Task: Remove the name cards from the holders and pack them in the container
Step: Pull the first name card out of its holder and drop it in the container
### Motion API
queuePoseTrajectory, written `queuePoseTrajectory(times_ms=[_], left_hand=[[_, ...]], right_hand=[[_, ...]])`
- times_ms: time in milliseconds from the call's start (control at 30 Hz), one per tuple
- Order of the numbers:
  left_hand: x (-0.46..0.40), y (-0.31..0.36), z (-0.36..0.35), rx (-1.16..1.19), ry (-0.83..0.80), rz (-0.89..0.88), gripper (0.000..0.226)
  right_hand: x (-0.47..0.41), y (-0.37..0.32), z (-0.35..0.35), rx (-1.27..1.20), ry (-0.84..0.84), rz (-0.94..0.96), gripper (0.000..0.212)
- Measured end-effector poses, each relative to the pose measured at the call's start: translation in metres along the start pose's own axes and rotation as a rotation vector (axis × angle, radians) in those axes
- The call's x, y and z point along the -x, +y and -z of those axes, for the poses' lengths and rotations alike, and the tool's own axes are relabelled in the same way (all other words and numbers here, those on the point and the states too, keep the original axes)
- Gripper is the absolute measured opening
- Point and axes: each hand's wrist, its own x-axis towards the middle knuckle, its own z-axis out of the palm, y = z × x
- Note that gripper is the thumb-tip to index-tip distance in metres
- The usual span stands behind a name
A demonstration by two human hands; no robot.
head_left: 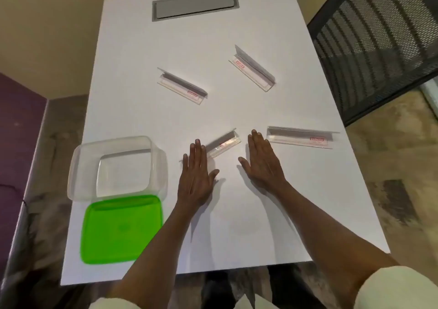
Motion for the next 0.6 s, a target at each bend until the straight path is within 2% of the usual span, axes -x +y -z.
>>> queuePoseTrajectory(times_ms=[233, 600], left_hand=[[0.019, 0.009, -0.039, 0.057, -0.113, 0.042, 0.079], [0.031, 0.008, -0.069, 0.064, -0.158, -0.001, 0.075]], right_hand=[[0.018, -0.002, -0.025, 0.061, -0.105, -0.033, 0.073], [0.027, 0.004, -0.044, 0.067, -0.119, -0.044, 0.075]])
